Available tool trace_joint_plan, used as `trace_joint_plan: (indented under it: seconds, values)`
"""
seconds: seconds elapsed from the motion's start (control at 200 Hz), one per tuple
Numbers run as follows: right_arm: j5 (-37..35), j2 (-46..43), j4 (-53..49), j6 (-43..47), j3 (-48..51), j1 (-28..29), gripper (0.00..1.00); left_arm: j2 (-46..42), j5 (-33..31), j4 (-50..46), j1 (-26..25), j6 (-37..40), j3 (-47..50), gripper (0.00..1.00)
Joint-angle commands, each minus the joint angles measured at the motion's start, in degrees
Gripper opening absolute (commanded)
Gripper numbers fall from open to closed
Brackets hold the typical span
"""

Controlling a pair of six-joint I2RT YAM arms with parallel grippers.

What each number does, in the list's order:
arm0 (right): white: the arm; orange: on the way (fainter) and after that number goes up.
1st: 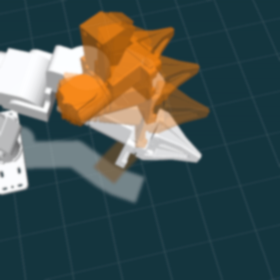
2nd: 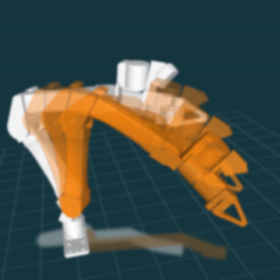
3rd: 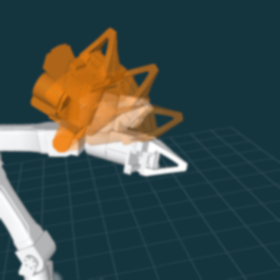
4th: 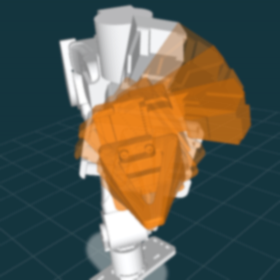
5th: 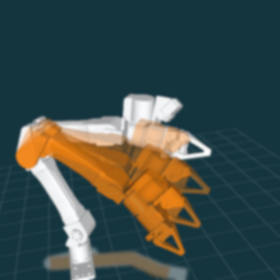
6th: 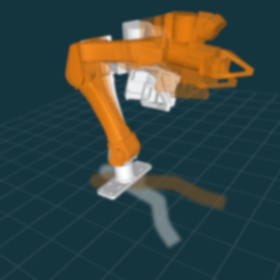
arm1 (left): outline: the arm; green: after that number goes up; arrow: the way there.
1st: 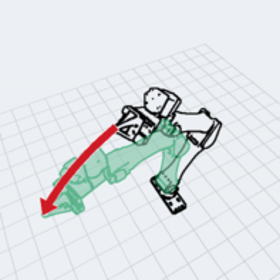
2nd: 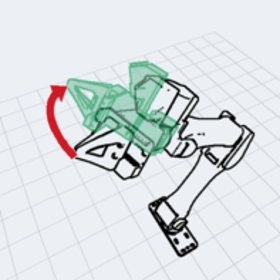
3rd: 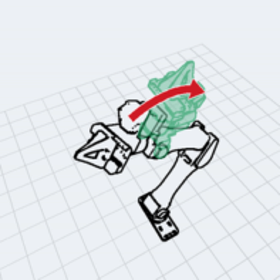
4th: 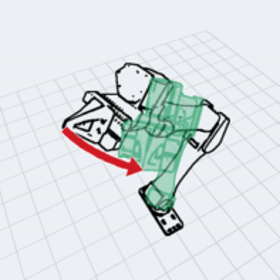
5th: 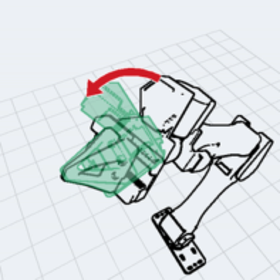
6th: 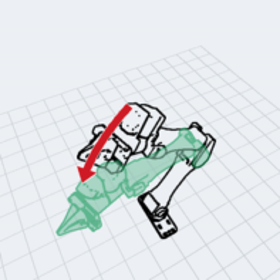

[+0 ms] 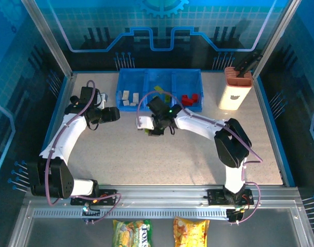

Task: Sort the legos into containers by color
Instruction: Pick up the lego from the bottom-center of the table, then place the lego in the container.

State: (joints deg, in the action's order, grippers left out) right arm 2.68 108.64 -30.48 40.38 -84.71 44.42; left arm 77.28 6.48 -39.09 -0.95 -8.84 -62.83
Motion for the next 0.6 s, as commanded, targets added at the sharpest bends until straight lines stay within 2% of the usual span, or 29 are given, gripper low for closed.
trace_joint_plan:
  seconds: [0.0, 0.295, 0.595]
  values:
    - [-1.12, 2.06, 0.21, -5.94, -4.79, -3.36, 0.3, -0.03, 0.18, 0.48, 0.69, 0.81, -0.01, 0.76]
    - [-1.23, 9.73, -1.88, -14.1, -16.55, -10.52, 0.29, 0.23, -0.15, 0.49, 0.86, 0.79, 0.12, 0.76]
    - [-1.1, 19.04, -2.41, -16.56, -26.9, -14.31, 0.29, 0.68, -0.09, 0.46, 0.87, 0.76, 0.2, 0.76]
